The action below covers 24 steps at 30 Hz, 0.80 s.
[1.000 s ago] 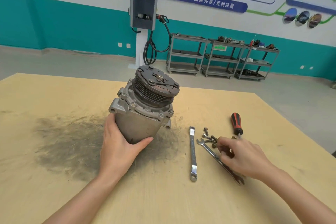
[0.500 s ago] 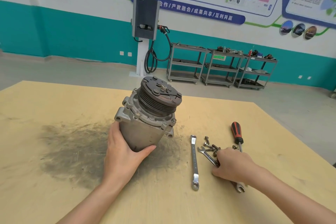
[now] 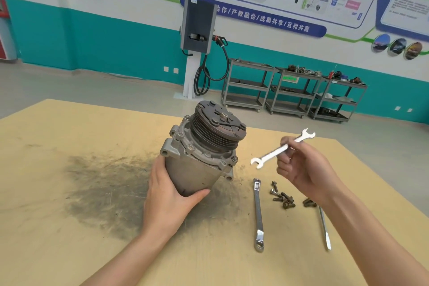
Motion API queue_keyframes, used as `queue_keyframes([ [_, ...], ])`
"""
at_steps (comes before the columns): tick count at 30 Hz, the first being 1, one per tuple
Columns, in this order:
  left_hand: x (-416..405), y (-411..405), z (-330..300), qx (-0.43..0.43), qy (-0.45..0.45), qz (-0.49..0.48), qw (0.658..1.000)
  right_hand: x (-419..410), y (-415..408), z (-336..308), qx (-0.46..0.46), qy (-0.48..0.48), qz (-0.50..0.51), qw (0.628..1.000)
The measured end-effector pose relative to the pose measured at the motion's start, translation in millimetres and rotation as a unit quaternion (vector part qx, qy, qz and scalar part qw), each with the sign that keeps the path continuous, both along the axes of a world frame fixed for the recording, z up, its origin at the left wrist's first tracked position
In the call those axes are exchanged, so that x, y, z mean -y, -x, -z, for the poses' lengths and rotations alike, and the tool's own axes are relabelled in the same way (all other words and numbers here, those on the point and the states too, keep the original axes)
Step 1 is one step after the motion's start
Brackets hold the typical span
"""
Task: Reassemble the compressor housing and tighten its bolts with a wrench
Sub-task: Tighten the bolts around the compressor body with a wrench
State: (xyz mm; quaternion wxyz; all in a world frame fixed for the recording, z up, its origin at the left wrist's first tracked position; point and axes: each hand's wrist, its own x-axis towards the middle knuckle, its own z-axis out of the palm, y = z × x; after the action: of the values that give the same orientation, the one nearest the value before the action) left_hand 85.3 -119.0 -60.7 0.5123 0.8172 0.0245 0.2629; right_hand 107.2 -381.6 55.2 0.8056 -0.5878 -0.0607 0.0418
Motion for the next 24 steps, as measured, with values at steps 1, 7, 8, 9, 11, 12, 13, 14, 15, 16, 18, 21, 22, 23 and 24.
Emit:
queue_keyframes([
  [1, 0.0, 0.0, 0.0, -0.003, -0.001, 0.000, 1.000, -7.8, -4.6, 0.2, -0.009, -0.049, -0.002, 0.999],
  [7, -0.1, -0.6, 0.8, -0.014, -0.003, -0.001, 1.000, -38.3, -26.3, 15.4, -0.040, -0.133, 0.002, 0.990],
  [8, -0.5, -0.6, 1.0, -0.013, -0.003, 0.000, 1.000, -40.3, -28.6, 17.8, -0.046, -0.133, 0.000, 0.990],
  [9, -0.6, -0.6, 1.1, -0.014, -0.003, 0.000, 1.000, -41.6, -30.7, 19.5, -0.049, -0.128, -0.002, 0.990],
  [11, -0.9, -0.4, 1.4, -0.014, -0.004, -0.001, 1.000, -42.9, -34.1, 22.3, -0.054, -0.117, -0.005, 0.992],
  [12, -0.9, -0.3, 1.3, -0.013, -0.005, 0.000, 1.000, -43.2, -35.7, 23.0, -0.057, -0.111, -0.008, 0.992],
  [13, -0.7, 0.0, 1.1, -0.012, -0.004, 0.000, 1.000, -43.5, -37.0, 23.1, -0.060, -0.104, -0.012, 0.993],
  [14, -0.5, 0.2, 0.9, -0.010, -0.004, 0.001, 1.000, -43.9, -38.1, 23.0, -0.063, -0.096, -0.015, 0.993],
  [15, -0.4, 0.3, 0.7, -0.009, -0.004, 0.001, 1.000, -44.5, -39.0, 22.9, -0.064, -0.089, -0.018, 0.994],
  [16, -0.3, 0.3, 0.6, -0.008, -0.004, 0.002, 1.000, -44.9, -39.7, 23.1, -0.066, -0.083, -0.019, 0.994],
  [18, -0.2, 0.5, 0.4, -0.007, -0.004, 0.001, 1.000, -45.4, -41.0, 24.0, -0.068, -0.074, -0.015, 0.995],
  [21, 0.3, 1.0, -0.6, -0.006, -0.004, 0.000, 1.000, -46.0, -43.9, 23.8, -0.077, -0.063, -0.001, 0.995],
  [22, 0.4, 1.1, -0.9, -0.005, -0.005, 0.000, 1.000, -46.2, -45.1, 22.5, -0.078, -0.057, -0.001, 0.995],
  [23, 0.6, 1.1, -1.1, -0.006, -0.005, -0.001, 1.000, -46.8, -46.3, 20.7, -0.078, -0.049, -0.004, 0.996],
  [24, 0.6, 1.3, -1.2, -0.007, -0.006, -0.001, 1.000, -47.1, -47.4, 18.8, -0.078, -0.041, -0.012, 0.996],
])
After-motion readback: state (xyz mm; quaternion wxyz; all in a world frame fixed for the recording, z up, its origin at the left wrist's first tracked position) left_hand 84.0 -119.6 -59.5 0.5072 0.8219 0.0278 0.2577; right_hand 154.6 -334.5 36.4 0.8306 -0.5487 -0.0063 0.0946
